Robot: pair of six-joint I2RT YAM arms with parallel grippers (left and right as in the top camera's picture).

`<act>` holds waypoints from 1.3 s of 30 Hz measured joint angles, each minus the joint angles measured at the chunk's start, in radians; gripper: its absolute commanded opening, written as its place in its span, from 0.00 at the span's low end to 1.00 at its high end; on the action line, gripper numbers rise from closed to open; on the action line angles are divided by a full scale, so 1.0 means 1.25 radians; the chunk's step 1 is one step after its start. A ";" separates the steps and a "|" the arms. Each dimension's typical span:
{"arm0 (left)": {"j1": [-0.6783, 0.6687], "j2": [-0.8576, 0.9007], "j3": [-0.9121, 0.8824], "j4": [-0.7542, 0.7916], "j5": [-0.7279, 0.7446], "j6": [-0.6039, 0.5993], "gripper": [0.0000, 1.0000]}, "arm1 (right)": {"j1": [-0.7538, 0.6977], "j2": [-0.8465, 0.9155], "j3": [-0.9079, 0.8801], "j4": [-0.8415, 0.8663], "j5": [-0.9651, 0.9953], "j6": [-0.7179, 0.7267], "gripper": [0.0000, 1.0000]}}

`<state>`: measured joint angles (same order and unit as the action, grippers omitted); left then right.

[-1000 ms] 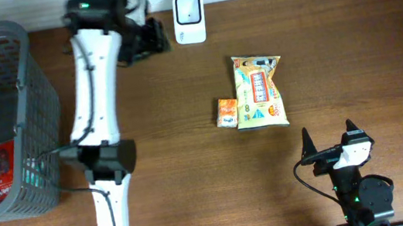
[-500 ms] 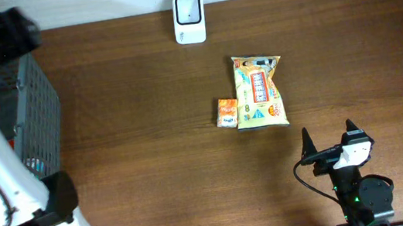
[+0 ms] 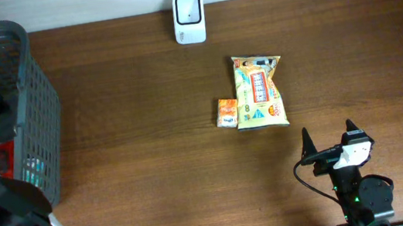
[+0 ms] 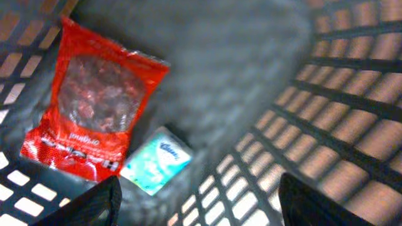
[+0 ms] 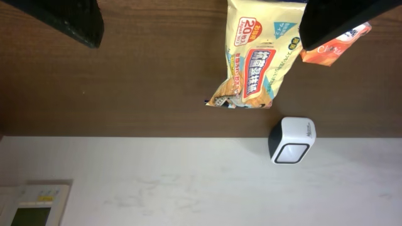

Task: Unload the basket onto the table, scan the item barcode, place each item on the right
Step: 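Grasp the white-green Kleenex tissue pack in the basket with the left gripper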

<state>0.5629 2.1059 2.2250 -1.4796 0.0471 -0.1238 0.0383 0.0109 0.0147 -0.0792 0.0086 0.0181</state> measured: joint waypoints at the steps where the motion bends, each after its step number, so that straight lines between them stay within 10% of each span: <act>1: 0.012 -0.004 -0.033 0.026 -0.001 0.001 0.72 | 0.000 0.000 0.000 0.000 0.000 0.001 0.98; 26: 0.034 -0.004 -0.472 0.212 -0.021 0.000 0.64 | 0.000 0.000 0.000 0.000 0.000 0.000 0.98; 32: 0.036 -0.031 -0.520 0.261 -0.045 0.004 0.05 | 0.000 0.000 0.000 0.000 0.000 0.001 0.98; 39: 0.037 -0.020 -0.476 0.184 0.057 0.009 0.00 | 0.000 0.000 0.000 0.000 0.000 0.000 0.99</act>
<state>0.6094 2.0808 1.6295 -1.2491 0.1188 -0.1123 0.0383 0.0109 0.0147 -0.0795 0.0086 0.0181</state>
